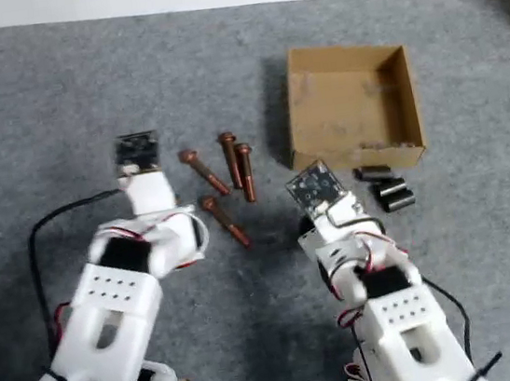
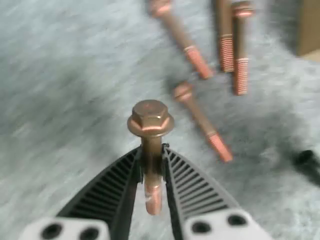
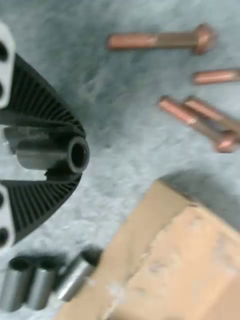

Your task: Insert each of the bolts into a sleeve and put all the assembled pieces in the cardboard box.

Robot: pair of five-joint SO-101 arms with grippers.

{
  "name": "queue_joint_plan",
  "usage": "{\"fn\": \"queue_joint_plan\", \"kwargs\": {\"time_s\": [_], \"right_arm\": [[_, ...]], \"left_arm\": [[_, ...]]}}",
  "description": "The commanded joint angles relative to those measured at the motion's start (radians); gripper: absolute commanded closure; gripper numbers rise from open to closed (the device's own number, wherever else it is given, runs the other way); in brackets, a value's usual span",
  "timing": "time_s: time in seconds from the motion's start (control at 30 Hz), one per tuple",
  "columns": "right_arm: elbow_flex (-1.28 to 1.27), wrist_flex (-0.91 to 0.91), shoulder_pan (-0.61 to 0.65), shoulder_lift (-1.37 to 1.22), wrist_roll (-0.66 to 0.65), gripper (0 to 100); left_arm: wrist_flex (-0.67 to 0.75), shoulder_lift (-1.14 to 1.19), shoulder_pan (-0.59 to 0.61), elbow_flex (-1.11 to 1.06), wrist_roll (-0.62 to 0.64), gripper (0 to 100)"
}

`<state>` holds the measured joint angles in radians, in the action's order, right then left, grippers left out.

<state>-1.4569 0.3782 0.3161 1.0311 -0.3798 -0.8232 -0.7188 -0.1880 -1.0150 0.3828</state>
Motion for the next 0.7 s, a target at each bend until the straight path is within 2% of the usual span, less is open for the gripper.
{"fn": "queue_joint_plan", "kwargs": {"time_s": [0.0,0.3,0.4,0.5,0.67], "right_arm": [[-0.044,-0.107,0.015,0.151,0.094,99.4],[-0.328,-0.111,0.010,0.616,0.127,99.4],[-0.378,0.058,0.007,0.792,0.127,99.4],[-0.352,0.120,0.018,0.811,0.127,99.4],[-0.349,0.150,0.019,0.806,0.127,99.4]], "left_arm": [[0.239,-0.041,-0.047,-0.013,-0.003,99],[0.698,-0.041,-0.076,-0.117,0.000,99],[0.844,-0.041,-0.111,-0.157,0.000,99],[0.942,-0.041,-0.159,-0.186,0.002,99],[0.979,-0.041,-0.214,-0.186,0.029,99]]}}
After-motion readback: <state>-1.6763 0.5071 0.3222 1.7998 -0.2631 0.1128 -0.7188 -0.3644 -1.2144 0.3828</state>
